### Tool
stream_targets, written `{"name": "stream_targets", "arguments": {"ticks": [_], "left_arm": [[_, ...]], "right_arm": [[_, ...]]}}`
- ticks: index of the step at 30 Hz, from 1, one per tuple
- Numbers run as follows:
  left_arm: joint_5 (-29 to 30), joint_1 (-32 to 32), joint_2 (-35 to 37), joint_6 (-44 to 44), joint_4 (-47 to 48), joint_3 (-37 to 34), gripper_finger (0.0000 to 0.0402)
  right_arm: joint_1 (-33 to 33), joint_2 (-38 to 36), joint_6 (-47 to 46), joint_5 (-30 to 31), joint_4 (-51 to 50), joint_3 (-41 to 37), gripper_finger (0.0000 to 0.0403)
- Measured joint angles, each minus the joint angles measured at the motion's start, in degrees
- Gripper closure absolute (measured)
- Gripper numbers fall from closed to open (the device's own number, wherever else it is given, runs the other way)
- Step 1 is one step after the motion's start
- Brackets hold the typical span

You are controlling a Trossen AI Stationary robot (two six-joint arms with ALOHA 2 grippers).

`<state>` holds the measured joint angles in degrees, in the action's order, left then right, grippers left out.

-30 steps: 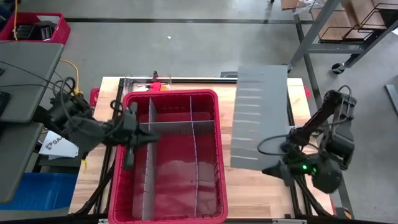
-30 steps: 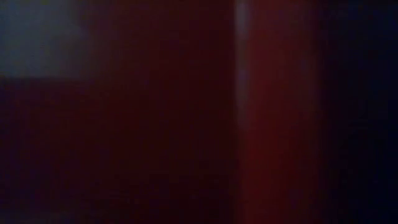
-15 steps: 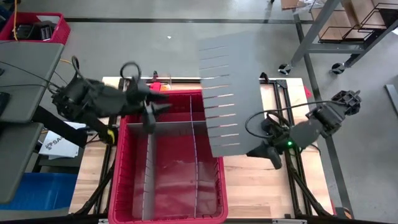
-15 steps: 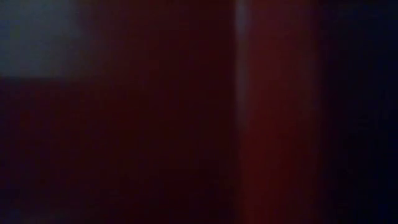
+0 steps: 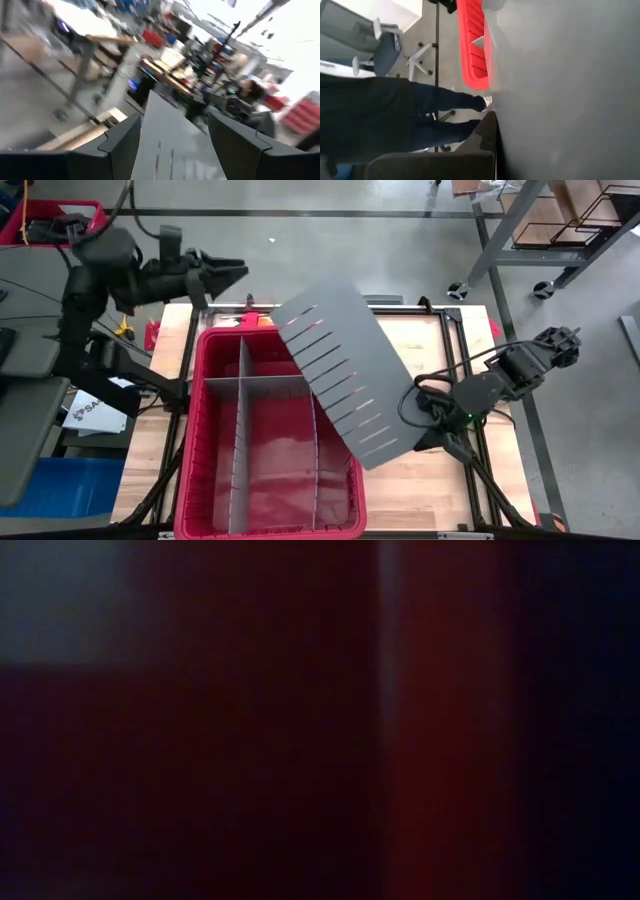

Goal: Sort blocks
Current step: Assemble the bin divider into the red bin

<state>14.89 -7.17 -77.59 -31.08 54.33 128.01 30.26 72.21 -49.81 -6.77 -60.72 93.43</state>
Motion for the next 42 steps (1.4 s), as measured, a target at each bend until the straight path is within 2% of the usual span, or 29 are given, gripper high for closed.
{"name": "stream_targets", "arguments": {"ticks": [6, 9, 12, 16, 21, 27, 34, 38, 40, 42], "left_arm": [[-21.8, -9.1, -3.5, -11.5, 5.6, 0.0, 0.0173], [-33.9, -11.6, -6.1, -14.2, 6.1, -0.2, 0.0173], [-42.3, -13.3, -7.7, -15.2, 6.0, -0.1, 0.0173], [-46.1, -14.8, -9.3, -14.8, 8.7, -0.1, 0.0173], [-46.9, -16.4, -10.2, -12.8, 12.7, -0.1, 0.0173], [-53.3, -16.3, -11.7, -15.3, 8.8, -0.1, 0.0173], [-59.4, -14.8, -13.3, -15.0, 8.7, -0.1, 0.018], [-62.9, -13.6, -13.9, -13.2, 8.7, -0.1, 0.0223], [-63.7, -13.2, -14.5, -11.8, 8.7, 0.0, 0.0267], [-63.9, -13.0, -14.8, -9.9, 8.7, 0.0, 0.0328]], "right_arm": [[0.0, 2.7, 4.5, -4.3, 3.5, 0.0, 0.0403], [0.0, 3.7, 5.3, -6.1, 3.8, 0.0, 0.0403], [0.2, 4.2, 4.9, -6.9, 5.3, 0.0, 0.0403], [1.3, 4.3, 4.7, -6.5, 5.7, 1.2, 0.0403], [1.3, 4.3, 4.8, -5.3, 5.4, 3.9, 0.0403], [1.2, 4.4, 5.2, -4.3, 2.8, 4.4, 0.0403], [1.2, 4.4, 5.3, -4.2, 2.7, 4.4, 0.0403], [1.2, 4.4, 5.3, -4.3, 2.5, 4.4, 0.0403], [1.1, 4.4, 5.3, -4.5, 2.4, 4.4, 0.0403], [1.1, 4.4, 5.2, -5.0, 2.1, 4.4, 0.0403]]}}
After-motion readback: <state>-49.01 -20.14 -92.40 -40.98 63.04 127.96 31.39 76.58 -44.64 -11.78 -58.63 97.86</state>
